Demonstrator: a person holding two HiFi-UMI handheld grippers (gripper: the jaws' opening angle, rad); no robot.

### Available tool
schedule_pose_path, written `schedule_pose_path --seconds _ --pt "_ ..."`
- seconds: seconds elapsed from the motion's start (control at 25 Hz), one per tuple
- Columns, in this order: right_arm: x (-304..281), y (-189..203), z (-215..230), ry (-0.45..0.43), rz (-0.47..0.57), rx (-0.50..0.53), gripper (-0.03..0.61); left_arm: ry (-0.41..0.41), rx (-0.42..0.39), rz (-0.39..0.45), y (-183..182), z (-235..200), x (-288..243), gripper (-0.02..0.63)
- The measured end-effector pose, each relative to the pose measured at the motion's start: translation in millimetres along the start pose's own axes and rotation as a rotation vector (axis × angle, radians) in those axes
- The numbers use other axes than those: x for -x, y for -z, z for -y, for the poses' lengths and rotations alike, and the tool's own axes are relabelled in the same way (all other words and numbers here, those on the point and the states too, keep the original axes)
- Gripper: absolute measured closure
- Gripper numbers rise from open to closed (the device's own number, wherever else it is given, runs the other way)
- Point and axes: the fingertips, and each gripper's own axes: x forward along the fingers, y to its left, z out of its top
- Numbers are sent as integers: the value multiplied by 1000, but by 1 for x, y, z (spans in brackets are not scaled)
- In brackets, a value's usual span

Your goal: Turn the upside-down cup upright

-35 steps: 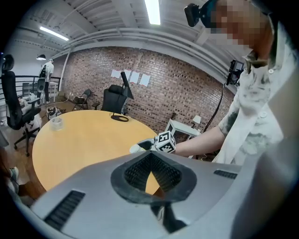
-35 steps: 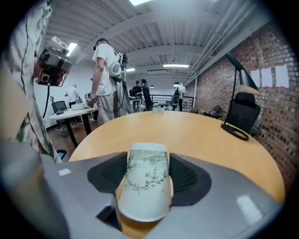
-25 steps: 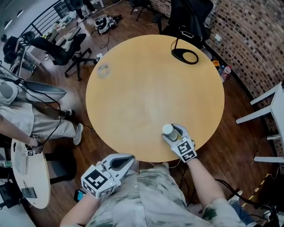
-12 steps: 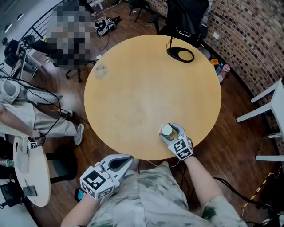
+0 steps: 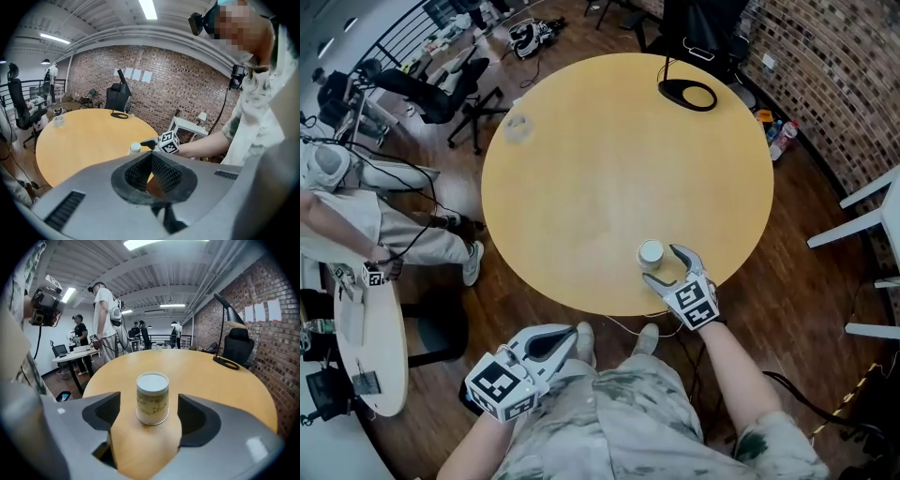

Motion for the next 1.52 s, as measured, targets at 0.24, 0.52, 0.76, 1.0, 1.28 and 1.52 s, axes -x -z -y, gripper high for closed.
schedule_pose_path --seconds 0.24,0.52,0.76,1.0,1.28,1.52 --pt "53 0 -23 71 -31 -62 184 80 -50 36 -8 22 0 607" --pt "116 11 -124 119 -82 -94 181 178 -119 76 28 51 55 607" --pt "175 16 -246 198 -68 -214 181 297 -119 116 81 70 120 607" --pt "230 8 -337 203 -56 -251 184 382 -104 89 136 93 149 607" --pt "290 8 -390 180 -27 -197 187 344 -110 128 154 129 173 607" --pt "364 26 -419 143 34 -185 199 278 -122 148 167 197 186 607"
